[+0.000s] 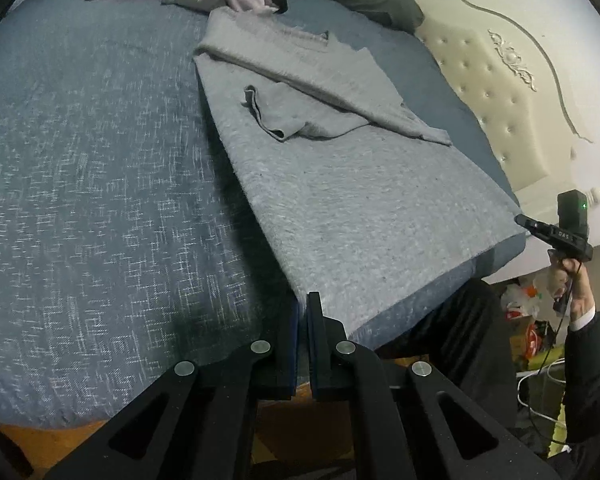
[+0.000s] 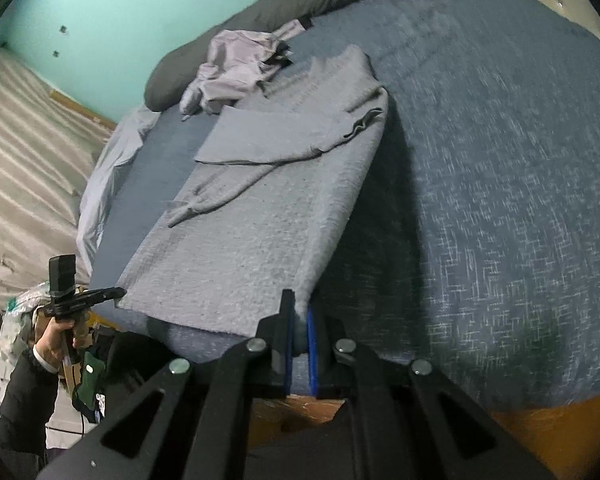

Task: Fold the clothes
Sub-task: 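Pinch the sweater hem with both grippers and lift it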

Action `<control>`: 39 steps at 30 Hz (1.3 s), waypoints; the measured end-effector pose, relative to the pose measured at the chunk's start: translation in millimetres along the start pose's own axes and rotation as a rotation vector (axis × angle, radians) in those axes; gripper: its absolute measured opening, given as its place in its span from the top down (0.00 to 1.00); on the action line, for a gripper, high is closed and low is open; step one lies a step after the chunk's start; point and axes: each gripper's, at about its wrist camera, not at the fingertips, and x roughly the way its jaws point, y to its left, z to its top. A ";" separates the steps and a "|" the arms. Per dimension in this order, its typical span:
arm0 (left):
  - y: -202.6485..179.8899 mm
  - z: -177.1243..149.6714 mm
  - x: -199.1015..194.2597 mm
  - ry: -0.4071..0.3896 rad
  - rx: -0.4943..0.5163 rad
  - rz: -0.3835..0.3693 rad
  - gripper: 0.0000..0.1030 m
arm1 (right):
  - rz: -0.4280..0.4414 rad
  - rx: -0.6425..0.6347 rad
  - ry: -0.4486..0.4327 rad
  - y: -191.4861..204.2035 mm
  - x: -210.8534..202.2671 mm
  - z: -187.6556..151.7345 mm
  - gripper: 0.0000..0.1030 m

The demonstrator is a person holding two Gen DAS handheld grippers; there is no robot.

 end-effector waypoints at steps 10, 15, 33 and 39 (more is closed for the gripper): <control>6.1 -8.1 -24.1 -0.027 0.026 -0.007 0.97 | 0.044 -0.066 -0.041 19.4 -30.9 -12.3 0.95; -1.3 -11.6 -34.8 -0.025 0.056 -0.008 0.97 | 0.060 -0.108 -0.060 32.2 -55.5 -22.4 0.95; -3.0 52.0 -31.3 -0.060 0.040 -0.034 0.97 | 0.113 -0.113 -0.095 28.5 -55.4 16.3 0.95; 18.1 108.5 -25.6 -0.090 -0.007 -0.059 0.97 | 0.129 -0.072 -0.120 17.0 -38.7 74.4 0.95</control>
